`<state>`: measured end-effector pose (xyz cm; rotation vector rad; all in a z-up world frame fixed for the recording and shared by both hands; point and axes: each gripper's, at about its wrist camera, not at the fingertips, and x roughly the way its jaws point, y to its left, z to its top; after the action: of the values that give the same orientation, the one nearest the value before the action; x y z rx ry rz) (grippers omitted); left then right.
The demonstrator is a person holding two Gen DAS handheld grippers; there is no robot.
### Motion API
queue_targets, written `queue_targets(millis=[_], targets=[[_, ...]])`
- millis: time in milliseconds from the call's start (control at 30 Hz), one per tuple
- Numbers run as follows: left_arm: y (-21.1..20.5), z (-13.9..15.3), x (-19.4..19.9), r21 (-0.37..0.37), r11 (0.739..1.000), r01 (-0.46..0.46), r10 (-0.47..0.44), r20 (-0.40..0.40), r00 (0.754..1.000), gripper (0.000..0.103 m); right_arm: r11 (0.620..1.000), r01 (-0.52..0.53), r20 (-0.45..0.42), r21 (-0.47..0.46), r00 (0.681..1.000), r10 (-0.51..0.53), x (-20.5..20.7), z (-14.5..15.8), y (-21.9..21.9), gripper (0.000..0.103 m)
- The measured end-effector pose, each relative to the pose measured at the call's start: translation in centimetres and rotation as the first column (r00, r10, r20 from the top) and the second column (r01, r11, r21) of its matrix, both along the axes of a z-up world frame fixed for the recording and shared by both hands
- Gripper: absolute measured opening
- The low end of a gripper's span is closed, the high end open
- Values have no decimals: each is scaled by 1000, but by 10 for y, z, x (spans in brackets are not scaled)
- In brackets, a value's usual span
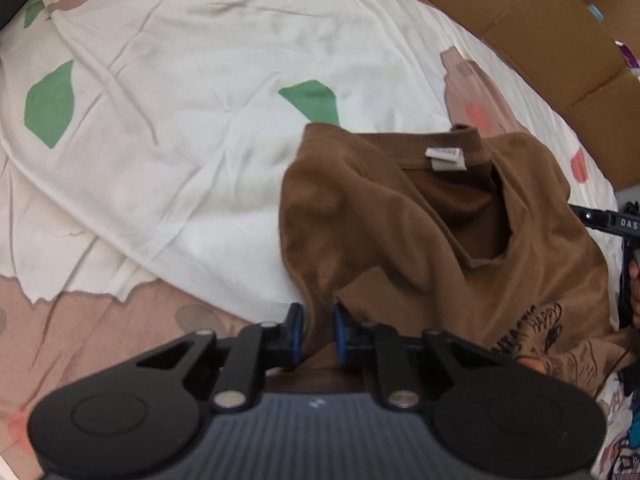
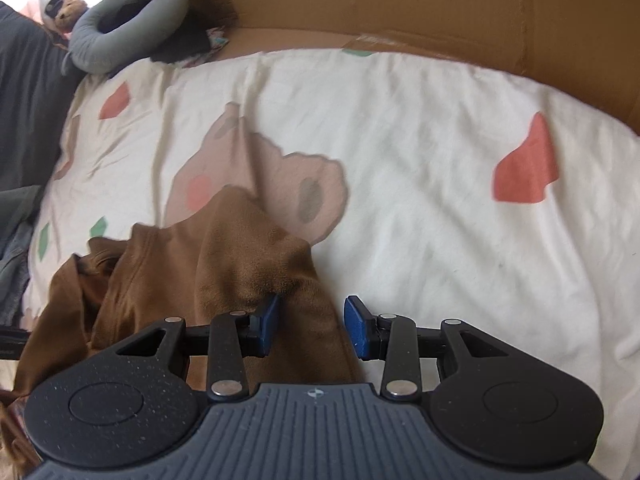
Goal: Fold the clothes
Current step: 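Grasp the brown T-shirt hem with both tools and lift it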
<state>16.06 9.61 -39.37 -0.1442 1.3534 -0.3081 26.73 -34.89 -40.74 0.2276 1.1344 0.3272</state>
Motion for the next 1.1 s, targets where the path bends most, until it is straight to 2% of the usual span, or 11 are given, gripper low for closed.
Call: queue_targets(millis=[133,233,333,500,800,933,1100], targets=[[-2,1,-1,9,1000,19,-19,13,1000,5,999,-33,-22,22,999,33,-4,-2,9,43],[-3,7,0,43,999,25,-27,40,999,4,998,-52,-12,17,999,53,-8,-1,15,40],[-3,15,3,85,996,21,-27,66,997,3,998,-59,11,12,998,59,-14,4,15,10],[0,38,14,147,989,13,-31,122,992,3,999,-35,70,1,997,35,-24,21,2,6],[-8,69,40,259,964,62,-114,191,975,3,992,124,164,-30,979,-117,-36,50,-52,6],[-25,84,57,310,944,111,-191,239,952,3,988,142,194,-57,973,-129,-37,56,-61,6],[-33,105,79,360,924,131,-248,303,920,3,978,191,254,-85,953,-164,-37,73,-69,6]])
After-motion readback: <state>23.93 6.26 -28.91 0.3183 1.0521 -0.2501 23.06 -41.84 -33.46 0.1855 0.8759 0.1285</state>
